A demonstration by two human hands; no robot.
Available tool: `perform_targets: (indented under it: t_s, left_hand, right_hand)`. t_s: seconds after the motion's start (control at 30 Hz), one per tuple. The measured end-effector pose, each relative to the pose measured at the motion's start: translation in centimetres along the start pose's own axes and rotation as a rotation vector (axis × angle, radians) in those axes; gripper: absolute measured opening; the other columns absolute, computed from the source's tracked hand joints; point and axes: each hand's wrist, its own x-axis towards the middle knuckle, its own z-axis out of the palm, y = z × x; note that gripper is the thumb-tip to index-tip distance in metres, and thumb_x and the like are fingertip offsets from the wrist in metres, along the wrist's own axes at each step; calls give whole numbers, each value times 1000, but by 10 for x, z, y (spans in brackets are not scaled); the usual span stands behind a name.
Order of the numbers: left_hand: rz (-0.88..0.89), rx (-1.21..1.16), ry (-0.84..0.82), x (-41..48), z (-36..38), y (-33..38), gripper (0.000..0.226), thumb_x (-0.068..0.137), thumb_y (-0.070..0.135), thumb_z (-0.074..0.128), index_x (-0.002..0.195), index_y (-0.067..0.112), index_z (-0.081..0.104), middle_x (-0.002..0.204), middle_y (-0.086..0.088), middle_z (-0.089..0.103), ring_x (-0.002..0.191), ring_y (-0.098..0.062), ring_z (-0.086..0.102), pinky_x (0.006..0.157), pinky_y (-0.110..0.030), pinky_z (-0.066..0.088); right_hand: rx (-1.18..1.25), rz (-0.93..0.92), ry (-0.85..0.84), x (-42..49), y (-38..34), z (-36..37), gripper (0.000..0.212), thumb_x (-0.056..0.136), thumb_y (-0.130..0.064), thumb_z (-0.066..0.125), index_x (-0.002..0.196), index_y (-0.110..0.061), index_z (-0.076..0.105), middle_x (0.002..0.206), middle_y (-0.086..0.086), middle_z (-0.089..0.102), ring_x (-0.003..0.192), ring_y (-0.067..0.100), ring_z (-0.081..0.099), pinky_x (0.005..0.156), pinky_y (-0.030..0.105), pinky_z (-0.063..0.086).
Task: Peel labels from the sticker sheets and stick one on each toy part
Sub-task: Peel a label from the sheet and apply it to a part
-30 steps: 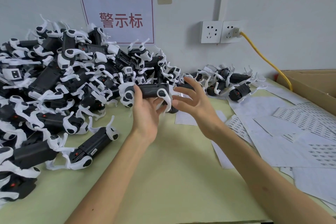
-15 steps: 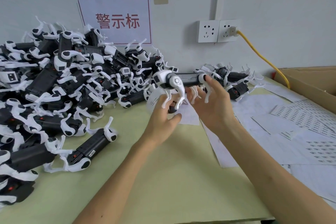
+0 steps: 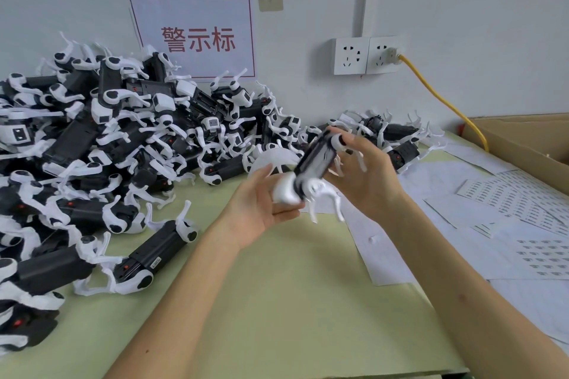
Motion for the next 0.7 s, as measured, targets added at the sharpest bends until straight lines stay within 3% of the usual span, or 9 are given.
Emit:
perform_targets:
  t_s: [0.07, 0.17, 0.23, 0.37, 0.47, 0.6, 0.7]
  left_hand:
    - [-36, 52, -57, -2, 0, -1, 59, 95, 55, 51, 119, 5, 71, 107, -16, 70, 96, -32, 66, 83, -43, 48]
    - [-43, 168, -161, -3, 6, -6, 59, 98, 56, 55, 135, 12, 65, 126, -12, 66, 115, -29, 62, 80, -41, 54]
    - [-47, 157, -167, -4, 9, -7, 51, 97, 53, 58, 133, 18, 68, 133, -7, 68, 114, -25, 66, 75, -39, 58]
    - [14, 188, -130, -4, 11, -10, 33, 94, 51, 63, 109, 28, 80, 107, -1, 75, 87, -18, 70, 83, -43, 52]
    - [78, 189, -49, -2, 13, -13, 34, 90, 54, 62, 104, 30, 81, 108, 0, 76, 90, -18, 70, 81, -41, 56]
    - [186, 141, 28, -1, 9, -10, 45, 90, 51, 60, 119, 21, 76, 126, -4, 73, 108, -15, 69, 79, -30, 55]
    - [254, 174, 85, -2, 8, -9, 54, 90, 49, 60, 130, 14, 68, 127, -5, 73, 110, -14, 68, 86, -35, 55]
  right_hand:
    - [-149, 40, 33, 1, 4, 1, 44, 80, -27, 66, 123, -18, 66, 98, -3, 67, 93, 12, 65, 80, 29, 57]
    - [-263, 53, 41, -1, 9, 7, 50, 80, -26, 68, 128, -15, 61, 78, -14, 69, 77, 3, 67, 73, 24, 57]
    - [-321, 50, 76, -1, 9, 9, 46, 85, -25, 72, 128, -14, 60, 78, -15, 71, 72, 1, 67, 69, 21, 55]
    - [-530, -18, 201, 0, 9, 8, 42, 88, -39, 75, 126, -26, 62, 106, -16, 71, 92, -4, 69, 79, 22, 50]
    - [-505, -124, 336, 2, 11, 9, 43, 87, -37, 77, 125, -25, 61, 112, -5, 72, 96, 3, 70, 81, 22, 47]
    - [-396, -238, 467, 3, 6, 6, 24, 94, -17, 69, 117, -19, 63, 95, 0, 72, 83, 15, 67, 80, 31, 48]
    - [-392, -228, 357, 2, 2, 6, 26, 93, -5, 66, 116, -16, 63, 81, 1, 69, 71, 17, 61, 76, 31, 48]
